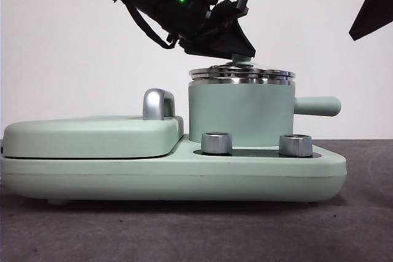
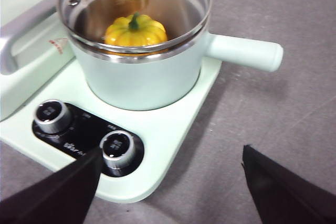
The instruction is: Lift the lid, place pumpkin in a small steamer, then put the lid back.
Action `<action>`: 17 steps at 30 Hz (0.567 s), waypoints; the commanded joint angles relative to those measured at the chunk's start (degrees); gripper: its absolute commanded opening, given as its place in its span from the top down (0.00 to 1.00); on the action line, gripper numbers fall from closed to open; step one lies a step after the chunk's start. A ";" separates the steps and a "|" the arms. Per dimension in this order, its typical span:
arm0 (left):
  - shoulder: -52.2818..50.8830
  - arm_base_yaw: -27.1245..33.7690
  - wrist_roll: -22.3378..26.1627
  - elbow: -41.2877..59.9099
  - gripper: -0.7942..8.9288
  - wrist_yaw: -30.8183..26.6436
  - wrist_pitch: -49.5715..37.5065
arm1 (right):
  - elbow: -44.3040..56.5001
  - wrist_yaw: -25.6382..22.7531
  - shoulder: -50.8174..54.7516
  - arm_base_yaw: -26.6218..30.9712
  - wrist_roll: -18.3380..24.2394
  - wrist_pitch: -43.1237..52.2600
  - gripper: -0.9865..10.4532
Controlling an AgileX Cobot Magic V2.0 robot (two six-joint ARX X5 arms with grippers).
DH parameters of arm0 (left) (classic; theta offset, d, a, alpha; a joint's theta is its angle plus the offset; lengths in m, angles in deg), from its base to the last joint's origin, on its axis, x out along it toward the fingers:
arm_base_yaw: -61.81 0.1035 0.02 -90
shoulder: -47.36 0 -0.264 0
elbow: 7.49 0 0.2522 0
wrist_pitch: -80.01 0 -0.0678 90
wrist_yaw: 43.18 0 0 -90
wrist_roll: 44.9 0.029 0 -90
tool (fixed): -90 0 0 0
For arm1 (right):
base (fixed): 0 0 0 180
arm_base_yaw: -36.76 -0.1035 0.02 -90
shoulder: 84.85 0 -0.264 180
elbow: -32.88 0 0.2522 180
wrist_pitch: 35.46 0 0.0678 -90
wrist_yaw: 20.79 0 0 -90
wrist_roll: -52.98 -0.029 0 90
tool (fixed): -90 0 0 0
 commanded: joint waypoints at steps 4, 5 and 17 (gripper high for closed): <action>1.07 -0.48 -0.04 -1.33 0.91 0.37 -2.69 | -0.07 -0.48 -0.22 -0.35 -0.68 0.31 0.56; 1.09 -0.48 -0.28 -1.33 0.91 0.37 -2.45 | -0.07 -0.59 -0.24 -0.35 -0.68 0.31 0.56; 1.11 -0.44 -2.89 -1.31 0.91 0.37 -1.95 | -0.07 -1.90 -0.26 -0.35 -0.66 0.31 0.56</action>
